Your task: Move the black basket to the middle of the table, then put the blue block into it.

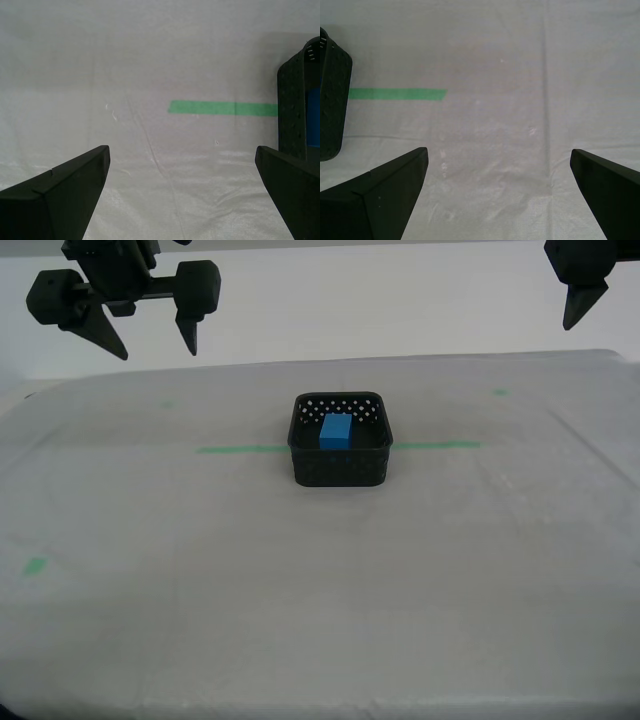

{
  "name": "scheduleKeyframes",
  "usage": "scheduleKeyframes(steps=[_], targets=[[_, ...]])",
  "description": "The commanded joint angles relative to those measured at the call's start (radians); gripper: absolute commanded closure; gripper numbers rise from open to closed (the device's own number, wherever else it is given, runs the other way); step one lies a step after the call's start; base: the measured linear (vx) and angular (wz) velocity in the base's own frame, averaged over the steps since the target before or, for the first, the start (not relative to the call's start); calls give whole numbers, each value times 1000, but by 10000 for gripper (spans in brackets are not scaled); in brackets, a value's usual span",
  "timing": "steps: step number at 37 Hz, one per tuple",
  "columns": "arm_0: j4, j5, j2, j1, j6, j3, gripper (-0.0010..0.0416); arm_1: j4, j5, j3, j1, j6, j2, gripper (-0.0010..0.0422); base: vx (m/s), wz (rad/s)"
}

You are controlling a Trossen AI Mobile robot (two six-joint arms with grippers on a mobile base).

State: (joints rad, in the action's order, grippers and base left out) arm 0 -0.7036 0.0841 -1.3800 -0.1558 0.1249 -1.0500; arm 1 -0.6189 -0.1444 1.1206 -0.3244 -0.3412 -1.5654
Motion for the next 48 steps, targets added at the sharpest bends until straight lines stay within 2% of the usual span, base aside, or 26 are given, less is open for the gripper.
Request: scheduleKeyframes(steps=[1,48], targets=[[1,3,0,0,0,-1,7,1,-2,1,0,1,0,12,0,0],[1,3,0,0,0,-1,7,1,-2,1,0,1,0,12,0,0]])
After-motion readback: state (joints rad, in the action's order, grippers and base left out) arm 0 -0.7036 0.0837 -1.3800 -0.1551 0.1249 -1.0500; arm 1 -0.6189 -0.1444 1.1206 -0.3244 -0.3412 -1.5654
